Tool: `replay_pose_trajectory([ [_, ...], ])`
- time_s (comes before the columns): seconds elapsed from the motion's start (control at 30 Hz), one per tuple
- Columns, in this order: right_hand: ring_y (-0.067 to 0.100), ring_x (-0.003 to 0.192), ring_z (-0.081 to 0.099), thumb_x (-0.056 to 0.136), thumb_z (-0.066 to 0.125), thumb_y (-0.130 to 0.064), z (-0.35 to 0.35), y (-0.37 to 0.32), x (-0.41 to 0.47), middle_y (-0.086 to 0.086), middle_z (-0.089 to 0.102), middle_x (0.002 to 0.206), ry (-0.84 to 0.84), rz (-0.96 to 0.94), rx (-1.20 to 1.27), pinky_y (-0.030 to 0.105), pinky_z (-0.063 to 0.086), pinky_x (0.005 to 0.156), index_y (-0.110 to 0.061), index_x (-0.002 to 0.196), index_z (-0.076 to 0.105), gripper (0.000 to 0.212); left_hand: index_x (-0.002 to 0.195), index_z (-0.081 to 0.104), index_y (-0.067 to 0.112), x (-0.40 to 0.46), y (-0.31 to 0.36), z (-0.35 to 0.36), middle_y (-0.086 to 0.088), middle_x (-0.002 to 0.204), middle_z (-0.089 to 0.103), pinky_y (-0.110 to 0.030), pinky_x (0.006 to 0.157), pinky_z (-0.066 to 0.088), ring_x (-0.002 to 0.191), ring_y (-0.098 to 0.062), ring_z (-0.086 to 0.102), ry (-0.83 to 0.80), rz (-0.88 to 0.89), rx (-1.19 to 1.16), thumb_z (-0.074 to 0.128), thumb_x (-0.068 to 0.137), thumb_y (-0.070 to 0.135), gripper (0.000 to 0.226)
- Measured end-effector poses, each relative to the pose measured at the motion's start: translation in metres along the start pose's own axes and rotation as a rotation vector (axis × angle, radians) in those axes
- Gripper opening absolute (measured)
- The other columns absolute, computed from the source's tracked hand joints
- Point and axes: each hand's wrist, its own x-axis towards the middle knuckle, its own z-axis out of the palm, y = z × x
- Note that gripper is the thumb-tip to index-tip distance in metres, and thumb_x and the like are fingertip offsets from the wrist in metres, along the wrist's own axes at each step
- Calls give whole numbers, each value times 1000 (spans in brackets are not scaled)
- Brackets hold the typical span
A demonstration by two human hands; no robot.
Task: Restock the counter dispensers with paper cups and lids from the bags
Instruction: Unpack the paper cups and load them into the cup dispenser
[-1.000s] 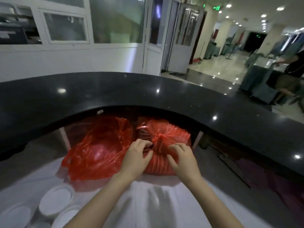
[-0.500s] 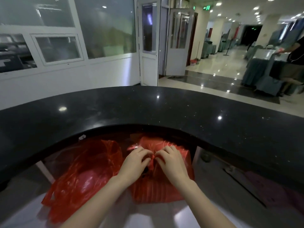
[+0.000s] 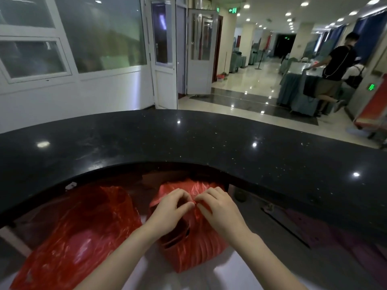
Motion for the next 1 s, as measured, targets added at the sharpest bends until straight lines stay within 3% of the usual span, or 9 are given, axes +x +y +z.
replay_pose_trajectory([
  [0.2,13,77,46,79,50,-35,-8,-5,-9,-9,54,84,-39,64,-23,30,40,63,-22,85,58,17,78,55,32,-2,9,2,11,81,58,-10,73,37,81,4,53,-98,48,5,68,88,14,24],
  [0.33,15,76,44,77,50,-34,-8,-11,-17,-9,51,83,7,123,12,34,39,63,-22,85,55,16,82,59,24,-6,10,1,7,81,59,-14,72,39,78,-1,53,-109,15,-3,66,90,16,13],
  [0.47,15,78,43,78,50,-32,-3,-19,-27,-10,51,85,54,185,101,39,42,66,-22,85,54,12,82,61,16,-11,12,8,3,83,62,-15,71,39,78,-5,55,-12,-107,-53,64,91,17,10],
  [0.6,12,81,43,82,49,-32,-4,-21,-33,-13,50,88,47,222,158,38,42,72,-24,88,53,11,77,55,22,-15,23,22,5,83,59,-15,68,36,80,-7,54,139,-163,-10,61,92,18,17],
  [0.7,10,79,40,82,47,-33,-10,-19,-37,-14,49,86,52,254,166,37,41,73,-25,88,52,11,92,59,24,-18,28,21,8,83,60,-17,71,41,79,-3,57,35,-62,-35,62,90,14,11],
  [0.77,10,78,40,82,45,-34,-14,-19,-38,-14,49,84,60,270,163,36,41,72,-25,88,52,13,102,60,27,-20,29,19,10,81,58,-12,73,41,77,0,55,-75,22,-32,63,89,9,22],
  [1.0,12,90,53,85,46,-35,-21,-21,-39,-12,58,99,2,203,103,33,43,75,-31,108,60,27,87,59,26,-14,23,20,8,84,62,-12,72,41,80,2,56,-72,5,-43,62,91,10,18],
])
